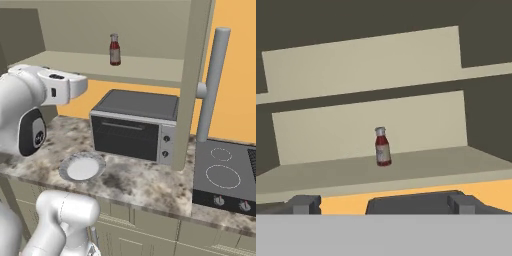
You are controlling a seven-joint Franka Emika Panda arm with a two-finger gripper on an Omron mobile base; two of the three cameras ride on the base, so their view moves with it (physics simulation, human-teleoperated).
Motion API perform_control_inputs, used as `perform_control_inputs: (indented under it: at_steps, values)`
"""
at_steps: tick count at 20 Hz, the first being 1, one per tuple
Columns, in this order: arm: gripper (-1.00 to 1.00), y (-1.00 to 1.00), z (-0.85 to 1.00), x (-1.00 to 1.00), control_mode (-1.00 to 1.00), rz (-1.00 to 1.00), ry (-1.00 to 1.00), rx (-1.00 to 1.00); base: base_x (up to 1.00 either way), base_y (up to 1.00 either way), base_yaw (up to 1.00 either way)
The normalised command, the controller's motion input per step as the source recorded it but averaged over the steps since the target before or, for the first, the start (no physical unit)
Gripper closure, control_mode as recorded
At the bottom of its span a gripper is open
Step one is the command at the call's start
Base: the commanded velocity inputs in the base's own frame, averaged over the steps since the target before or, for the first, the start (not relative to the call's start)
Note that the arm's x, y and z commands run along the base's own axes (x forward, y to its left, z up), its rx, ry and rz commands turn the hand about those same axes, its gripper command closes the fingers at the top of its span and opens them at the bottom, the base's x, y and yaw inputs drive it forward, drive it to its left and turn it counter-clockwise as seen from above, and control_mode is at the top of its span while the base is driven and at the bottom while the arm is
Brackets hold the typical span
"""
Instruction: Move the hot dog bun to the plate on the dining table and place the condiment next to that plate. Then navigate to the fridge and take the sausage and place it on the plate as well.
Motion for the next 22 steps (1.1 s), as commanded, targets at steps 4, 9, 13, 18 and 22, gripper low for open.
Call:
perform_control_inputs:
  at_steps: [4,9,13,18,22]
  values:
    - [-1.0,0.0,0.02,0.3,-1.0,0.0,0.07,-0.02,0.0,0.0,0.0]
    - [-1.0,-0.01,0.01,0.38,-1.0,0.0,0.02,-0.04,0.0,0.0,0.0]
    - [-1.0,0.0,-0.04,0.43,-1.0,0.0,0.0,-0.02,0.0,0.0,0.0]
    - [-1.0,0.0,-0.01,0.5,-1.0,0.0,0.0,0.0,0.0,0.0,0.0]
    - [-1.0,0.0,0.0,0.37,-1.0,0.0,0.0,0.0,0.0,0.0,0.0]
